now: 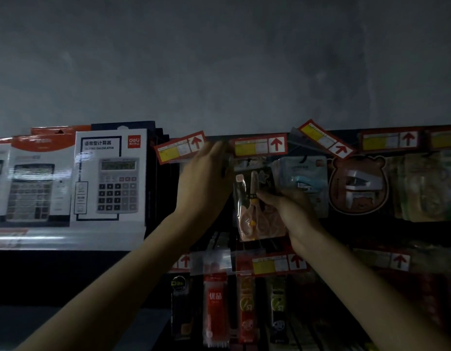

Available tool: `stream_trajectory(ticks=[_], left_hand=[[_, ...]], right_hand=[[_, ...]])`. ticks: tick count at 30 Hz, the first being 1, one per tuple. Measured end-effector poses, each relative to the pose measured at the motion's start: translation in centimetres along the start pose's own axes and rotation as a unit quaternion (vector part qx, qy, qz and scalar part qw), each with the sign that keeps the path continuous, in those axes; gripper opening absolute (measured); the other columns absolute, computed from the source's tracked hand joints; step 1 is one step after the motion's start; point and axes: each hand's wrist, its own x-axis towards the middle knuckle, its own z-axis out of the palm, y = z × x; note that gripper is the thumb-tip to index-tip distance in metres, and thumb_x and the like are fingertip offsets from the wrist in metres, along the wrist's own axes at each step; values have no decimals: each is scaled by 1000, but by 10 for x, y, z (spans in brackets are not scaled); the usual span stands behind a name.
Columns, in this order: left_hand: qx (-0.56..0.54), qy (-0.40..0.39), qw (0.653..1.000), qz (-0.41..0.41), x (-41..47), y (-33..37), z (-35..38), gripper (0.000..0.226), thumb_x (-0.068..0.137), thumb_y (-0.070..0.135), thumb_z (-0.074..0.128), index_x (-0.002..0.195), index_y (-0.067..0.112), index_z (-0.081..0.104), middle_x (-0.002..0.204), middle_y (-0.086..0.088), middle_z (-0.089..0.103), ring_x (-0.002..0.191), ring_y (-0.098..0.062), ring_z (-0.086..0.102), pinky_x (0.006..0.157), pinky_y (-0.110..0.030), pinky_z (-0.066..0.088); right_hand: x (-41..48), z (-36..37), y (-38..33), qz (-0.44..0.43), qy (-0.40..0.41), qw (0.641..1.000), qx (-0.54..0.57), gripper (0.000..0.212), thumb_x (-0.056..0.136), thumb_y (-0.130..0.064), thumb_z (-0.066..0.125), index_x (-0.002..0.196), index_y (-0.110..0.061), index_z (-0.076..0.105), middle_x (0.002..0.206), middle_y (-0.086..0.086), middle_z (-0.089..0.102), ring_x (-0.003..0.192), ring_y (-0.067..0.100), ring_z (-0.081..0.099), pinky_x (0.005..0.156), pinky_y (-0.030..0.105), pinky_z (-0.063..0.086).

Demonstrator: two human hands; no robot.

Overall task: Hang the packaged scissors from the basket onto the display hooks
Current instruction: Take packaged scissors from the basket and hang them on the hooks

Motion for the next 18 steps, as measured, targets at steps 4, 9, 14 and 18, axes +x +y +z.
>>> stream_trajectory(ticks=[4,9,14,18], left_hand=[[-81,-70,989,-106,-46,5,8,29,92,33,67,118,28,56,112,14,61,91,-3,62,74,-19,53],[-314,-192,884,-289,-73,-2,16,43,87,31,78,122,17,57,101,-2,76,86,-12,75,73,-32,63],[-382,-185,827,-370,-69,-2,7,21,86,10,77,105,6,68,94,-15,75,75,-19,75,59,-23,57],[-383,-214,815,-380,-69,0,5,13,87,11,76,95,1,74,84,-13,77,63,-12,72,52,-18,52]], right_hand=[[-1,-5,2,-4,-9,1000,-3,14,92,-27,71,101,-19,78,91,2,80,88,22,76,83,41,61],[-2,-11,5,33,-19,999,16,20,92,-13,58,105,-13,73,93,9,79,87,30,76,89,50,58],[-12,-21,9,12,-44,998,-31,27,88,-5,54,102,-16,74,97,8,79,96,31,74,95,52,55],[-25,-27,12,3,-86,995,-42,30,92,0,53,106,-17,73,101,6,78,98,26,74,93,47,58]])
